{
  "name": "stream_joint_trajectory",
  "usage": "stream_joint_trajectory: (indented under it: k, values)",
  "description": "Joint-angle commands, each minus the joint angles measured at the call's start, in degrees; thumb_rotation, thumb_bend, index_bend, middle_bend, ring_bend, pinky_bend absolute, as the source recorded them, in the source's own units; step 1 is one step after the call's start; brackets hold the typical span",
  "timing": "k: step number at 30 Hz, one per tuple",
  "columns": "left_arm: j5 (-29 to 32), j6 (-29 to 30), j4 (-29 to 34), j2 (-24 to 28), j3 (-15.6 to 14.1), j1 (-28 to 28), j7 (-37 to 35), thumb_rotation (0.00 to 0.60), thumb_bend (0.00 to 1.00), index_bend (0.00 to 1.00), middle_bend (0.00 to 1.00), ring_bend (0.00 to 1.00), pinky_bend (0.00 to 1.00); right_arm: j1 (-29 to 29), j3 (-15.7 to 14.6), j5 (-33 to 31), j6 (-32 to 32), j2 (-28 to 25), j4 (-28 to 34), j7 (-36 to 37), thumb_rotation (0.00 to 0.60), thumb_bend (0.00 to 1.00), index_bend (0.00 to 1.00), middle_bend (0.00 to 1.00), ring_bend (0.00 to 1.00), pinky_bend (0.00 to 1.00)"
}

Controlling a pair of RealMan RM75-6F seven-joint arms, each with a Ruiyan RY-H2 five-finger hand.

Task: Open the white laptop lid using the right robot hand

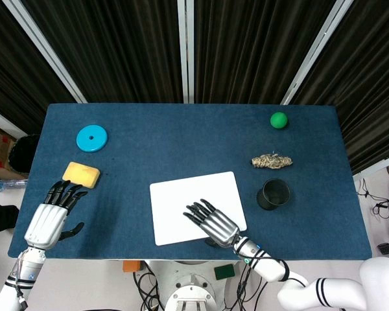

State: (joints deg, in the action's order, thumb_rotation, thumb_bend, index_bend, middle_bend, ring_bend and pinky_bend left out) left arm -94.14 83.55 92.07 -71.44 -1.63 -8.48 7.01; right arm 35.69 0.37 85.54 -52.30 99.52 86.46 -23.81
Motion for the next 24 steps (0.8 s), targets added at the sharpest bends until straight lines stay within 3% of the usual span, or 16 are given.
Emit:
stream_joint_trajectory:
  k: [1, 24]
  values:
    - [0.07, 0.10, -0.14, 0.05, 0.00, 0.06, -0.16, 0.600, 0.17, 0.22, 0.14, 0.00, 0.02, 0.46, 0.41, -0.41, 0.33, 0.56, -0.70, -0.17, 0.600, 0.23, 0.00, 0.00, 0.00, 0.00]
    - [0.22, 0.81, -1.35, 0.10, -0.28, 0.63, -1.53, 0.600, 0.17, 0.22, 0.14, 0.00, 0.02, 3.90, 4.37, -6.22, 1.78, 2.19, -1.09, -6.32, 0.600, 0.24, 0.00, 0.00, 0.00, 0.00]
